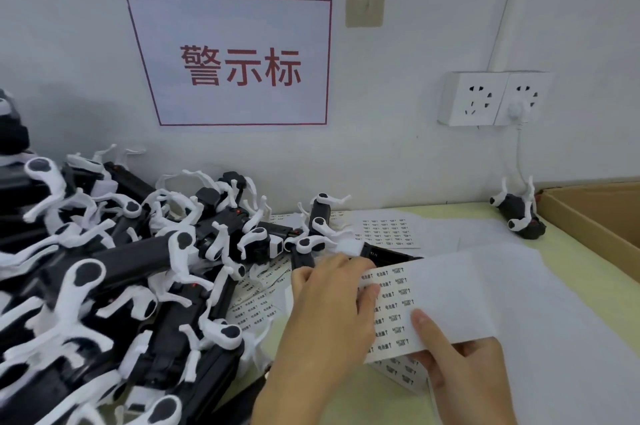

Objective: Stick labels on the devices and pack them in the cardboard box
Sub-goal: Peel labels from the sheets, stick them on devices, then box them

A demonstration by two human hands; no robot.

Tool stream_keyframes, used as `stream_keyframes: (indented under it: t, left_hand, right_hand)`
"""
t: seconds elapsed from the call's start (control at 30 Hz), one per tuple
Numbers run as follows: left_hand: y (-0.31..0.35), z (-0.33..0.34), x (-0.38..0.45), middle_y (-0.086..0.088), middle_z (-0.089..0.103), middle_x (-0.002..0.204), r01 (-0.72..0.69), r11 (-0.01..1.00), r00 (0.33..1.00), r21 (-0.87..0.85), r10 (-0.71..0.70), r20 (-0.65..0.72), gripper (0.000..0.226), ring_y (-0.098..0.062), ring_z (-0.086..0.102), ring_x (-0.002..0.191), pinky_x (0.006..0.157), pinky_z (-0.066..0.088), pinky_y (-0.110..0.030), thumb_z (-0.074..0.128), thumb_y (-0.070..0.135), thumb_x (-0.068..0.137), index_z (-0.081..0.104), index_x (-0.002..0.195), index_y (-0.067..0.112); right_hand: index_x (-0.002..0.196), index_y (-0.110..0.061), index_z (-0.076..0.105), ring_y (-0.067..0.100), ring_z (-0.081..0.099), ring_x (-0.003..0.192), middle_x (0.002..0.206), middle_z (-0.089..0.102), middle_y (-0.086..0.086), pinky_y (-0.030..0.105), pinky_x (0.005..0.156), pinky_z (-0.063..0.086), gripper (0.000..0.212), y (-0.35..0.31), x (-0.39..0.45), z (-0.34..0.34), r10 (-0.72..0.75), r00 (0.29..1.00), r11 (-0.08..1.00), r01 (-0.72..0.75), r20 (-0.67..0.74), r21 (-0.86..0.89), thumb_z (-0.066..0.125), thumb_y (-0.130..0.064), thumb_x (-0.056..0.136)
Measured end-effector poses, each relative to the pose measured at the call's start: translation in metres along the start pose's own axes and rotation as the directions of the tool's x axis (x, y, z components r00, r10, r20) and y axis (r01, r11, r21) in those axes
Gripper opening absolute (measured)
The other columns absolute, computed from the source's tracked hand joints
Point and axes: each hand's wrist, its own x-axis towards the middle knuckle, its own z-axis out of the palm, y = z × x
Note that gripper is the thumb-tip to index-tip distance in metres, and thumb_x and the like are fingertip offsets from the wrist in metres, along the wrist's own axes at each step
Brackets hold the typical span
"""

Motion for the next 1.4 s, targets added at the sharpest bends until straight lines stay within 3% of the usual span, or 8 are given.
stream_keyframes:
  t: [0.1, 0.23, 0.33, 0.4, 0.57, 0.87, 1.17, 1.4]
  left_hand:
    - [-0.001, 0.004, 0.001, 0.023, 0.047, 0.105, -0.028, 1.0, 0.999, -0.003, 0.028, -0.039, 0.021, 0.037, 0.008, 0.1, 0.092, 0.018, -0.01, 0.05, 0.032, 0.101, 0.06, 0.12, 0.032]
    - [0.003, 0.008, 0.001, 0.019, 0.049, 0.118, -0.06, 0.996, 0.987, 0.06, 0.069, -0.148, 0.029, 0.008, 0.024, 0.106, 0.101, 0.008, -0.007, 0.056, 0.032, 0.097, 0.059, 0.126, 0.032]
    - [0.01, 0.014, 0.004, 0.015, 0.048, 0.107, -0.102, 0.994, 0.965, 0.038, 0.108, -0.241, 0.016, 0.0, 0.032, 0.106, 0.099, 0.026, -0.017, 0.065, 0.021, 0.092, 0.068, 0.108, 0.026]
    - [0.013, 0.019, 0.006, 0.012, 0.053, 0.099, -0.124, 0.991, 0.972, -0.043, 0.113, -0.205, 0.009, -0.004, 0.044, 0.103, 0.09, 0.035, -0.013, 0.066, 0.015, 0.091, 0.071, 0.097, 0.02]
    - [0.02, 0.028, 0.007, 0.013, 0.054, 0.099, -0.14, 0.982, 0.986, -0.126, 0.126, -0.108, 0.009, -0.001, 0.049, 0.102, 0.087, 0.039, -0.01, 0.069, 0.022, 0.09, 0.068, 0.099, 0.022]
    - [0.029, 0.032, 0.004, 0.013, 0.055, 0.109, -0.192, 0.971, 0.967, -0.142, 0.163, -0.195, 0.025, -0.002, 0.051, 0.107, 0.091, 0.04, -0.012, 0.068, 0.028, 0.091, 0.065, 0.114, 0.022]
    - [0.028, 0.023, 0.008, 0.016, 0.058, 0.099, -0.169, 0.967, 0.971, -0.192, 0.13, -0.203, 0.016, -0.002, 0.054, 0.097, 0.084, 0.04, -0.01, 0.075, 0.022, 0.085, 0.066, 0.097, 0.025]
    - [0.035, 0.021, 0.001, 0.011, 0.06, 0.095, -0.142, 0.972, 0.972, -0.186, 0.102, -0.211, 0.01, -0.007, 0.055, 0.098, 0.085, 0.042, -0.015, 0.073, 0.018, 0.087, 0.072, 0.097, 0.019]
  right_hand:
    - [0.099, -0.029, 0.077, 0.027, 0.076, 0.086, 0.095, 0.078, 0.007, 0.044, 0.073, 0.058, 0.085, 0.001, 0.001, 0.001, 0.003, 1.0, 1.0, -0.003, 0.01, -0.013, 0.09, -0.071, 0.026]
    - [0.1, -0.029, 0.077, 0.029, 0.076, 0.086, 0.097, 0.078, 0.008, 0.047, 0.079, 0.057, 0.08, 0.0, 0.002, -0.001, 0.01, 1.0, 1.0, -0.01, 0.019, 0.01, 0.092, -0.066, 0.03]
    - [0.107, -0.019, 0.074, 0.031, 0.075, 0.091, 0.102, 0.077, 0.009, 0.044, 0.075, 0.06, 0.061, -0.004, 0.004, -0.005, 0.004, 0.999, 0.999, -0.006, 0.036, 0.039, 0.092, -0.042, 0.054]
    - [0.109, -0.018, 0.074, 0.03, 0.075, 0.091, 0.102, 0.077, 0.01, 0.035, 0.068, 0.061, 0.05, -0.008, 0.005, -0.007, -0.024, 0.998, 0.998, 0.02, 0.054, 0.066, 0.082, -0.035, 0.062]
    - [0.107, -0.01, 0.075, 0.028, 0.074, 0.096, 0.106, 0.076, 0.013, 0.03, 0.066, 0.059, 0.038, -0.017, 0.011, -0.007, -0.03, 0.996, 0.986, 0.015, 0.082, 0.168, 0.075, -0.019, 0.07]
    - [0.103, 0.002, 0.068, 0.024, 0.071, 0.08, 0.095, 0.074, 0.015, 0.033, 0.071, 0.056, 0.033, -0.035, 0.009, -0.007, 0.045, 0.984, 0.949, -0.097, 0.175, 0.299, 0.069, -0.015, 0.074]
    - [0.113, 0.003, 0.067, 0.026, 0.074, 0.09, 0.103, 0.075, 0.018, 0.032, 0.073, 0.058, 0.045, -0.04, 0.008, -0.005, -0.005, 0.991, 0.967, -0.03, 0.136, 0.253, 0.072, -0.018, 0.074]
    - [0.108, -0.007, 0.072, 0.033, 0.07, 0.102, 0.107, 0.074, 0.017, 0.051, 0.092, 0.051, 0.043, -0.037, 0.005, -0.001, -0.01, 0.996, 0.982, -0.008, 0.09, 0.189, 0.077, -0.023, 0.068]
